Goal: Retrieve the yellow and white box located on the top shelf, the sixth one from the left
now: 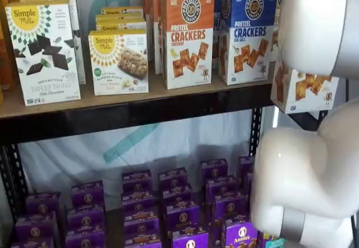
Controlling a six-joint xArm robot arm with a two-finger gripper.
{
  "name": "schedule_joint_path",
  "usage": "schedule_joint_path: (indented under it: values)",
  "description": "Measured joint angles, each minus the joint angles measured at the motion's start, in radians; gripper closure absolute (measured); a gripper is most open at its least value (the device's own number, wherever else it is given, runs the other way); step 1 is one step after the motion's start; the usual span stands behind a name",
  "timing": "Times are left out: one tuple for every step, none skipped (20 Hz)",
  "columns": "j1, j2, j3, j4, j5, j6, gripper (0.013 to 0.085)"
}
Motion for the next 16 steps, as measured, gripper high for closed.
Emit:
schedule_joint_path:
  values:
    - [0.009, -0.009, 0.008, 0.0, 0.005, 0.009, 0.037]
    - [0.02, -0.018, 0.016, -0.002, 0.011, 0.02, 0.037]
    - [0.031, -0.028, 0.024, -0.003, 0.016, 0.031, 0.037]
    - [0.041, -0.035, 0.029, -0.003, 0.022, 0.041, 0.037]
    - [0.052, -0.042, 0.034, -0.004, 0.029, 0.052, 0.037]
    - [0.065, -0.051, 0.041, -0.005, 0.034, 0.064, 0.037]
    - [0.073, -0.056, 0.046, -0.006, 0.037, 0.072, 0.037]
    - [0.081, -0.062, 0.05, -0.006, 0.041, 0.081, 0.037]
    - [0.086, -0.065, 0.052, -0.006, 0.043, 0.086, 0.037]
    - [0.093, -0.069, 0.056, -0.005, 0.046, 0.094, 0.037]
    - [0.098, -0.073, 0.058, -0.003, 0.048, 0.1, 0.037]
    - [0.103, -0.076, 0.061, -0.003, 0.049, 0.106, 0.037]
    - [0.108, -0.079, 0.063, -0.003, 0.05, 0.111, 0.037]
    - [0.111, -0.08, 0.064, -0.003, 0.051, 0.113, 0.037]
    - [0.113, -0.081, 0.066, -0.003, 0.051, 0.115, 0.037]
    - [0.115, -0.083, 0.068, -0.003, 0.05, 0.117, 0.037]
